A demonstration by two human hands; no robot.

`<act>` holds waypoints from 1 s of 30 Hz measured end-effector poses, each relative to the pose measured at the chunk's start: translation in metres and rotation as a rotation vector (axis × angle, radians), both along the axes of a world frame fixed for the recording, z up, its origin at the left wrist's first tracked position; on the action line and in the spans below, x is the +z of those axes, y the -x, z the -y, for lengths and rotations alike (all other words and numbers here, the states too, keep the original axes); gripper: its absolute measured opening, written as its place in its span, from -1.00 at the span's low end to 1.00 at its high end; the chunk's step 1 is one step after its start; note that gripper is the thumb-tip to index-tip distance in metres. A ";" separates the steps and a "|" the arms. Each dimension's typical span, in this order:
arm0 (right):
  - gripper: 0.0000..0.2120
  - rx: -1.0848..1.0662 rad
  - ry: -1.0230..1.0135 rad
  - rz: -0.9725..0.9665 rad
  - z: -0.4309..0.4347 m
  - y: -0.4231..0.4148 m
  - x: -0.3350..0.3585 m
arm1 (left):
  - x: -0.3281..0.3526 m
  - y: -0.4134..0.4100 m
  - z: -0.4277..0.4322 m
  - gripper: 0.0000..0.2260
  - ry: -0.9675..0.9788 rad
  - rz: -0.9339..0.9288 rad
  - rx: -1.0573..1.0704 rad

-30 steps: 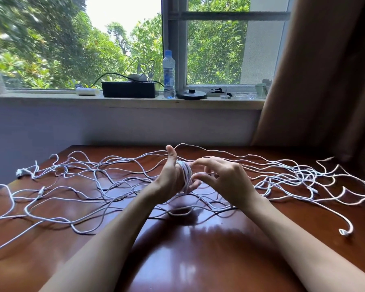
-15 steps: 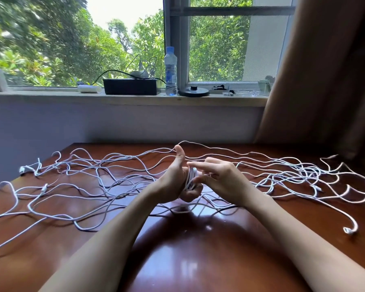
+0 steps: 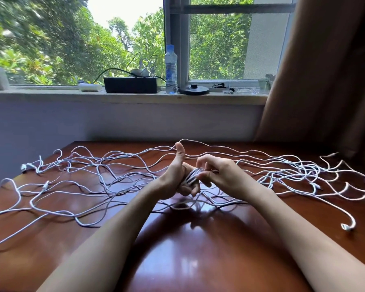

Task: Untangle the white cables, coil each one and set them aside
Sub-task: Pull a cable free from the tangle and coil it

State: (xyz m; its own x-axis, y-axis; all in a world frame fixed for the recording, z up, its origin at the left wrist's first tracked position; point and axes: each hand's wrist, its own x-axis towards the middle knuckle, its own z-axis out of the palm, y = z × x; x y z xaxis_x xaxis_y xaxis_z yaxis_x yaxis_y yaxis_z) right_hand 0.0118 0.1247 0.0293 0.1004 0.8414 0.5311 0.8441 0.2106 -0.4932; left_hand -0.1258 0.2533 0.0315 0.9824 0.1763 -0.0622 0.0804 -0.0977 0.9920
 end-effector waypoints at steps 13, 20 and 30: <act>-0.71 -0.127 -0.002 0.141 0.000 -0.008 -0.004 | 0.004 -0.002 -0.012 -0.38 0.008 0.128 0.146; -0.66 -0.202 -0.024 0.043 0.004 -0.011 -0.001 | -0.003 0.001 -0.018 -0.73 -0.079 0.311 0.173; -0.73 -0.233 -0.084 -0.130 0.008 -0.013 0.002 | -0.007 -0.003 -0.012 -0.65 -0.323 0.347 0.270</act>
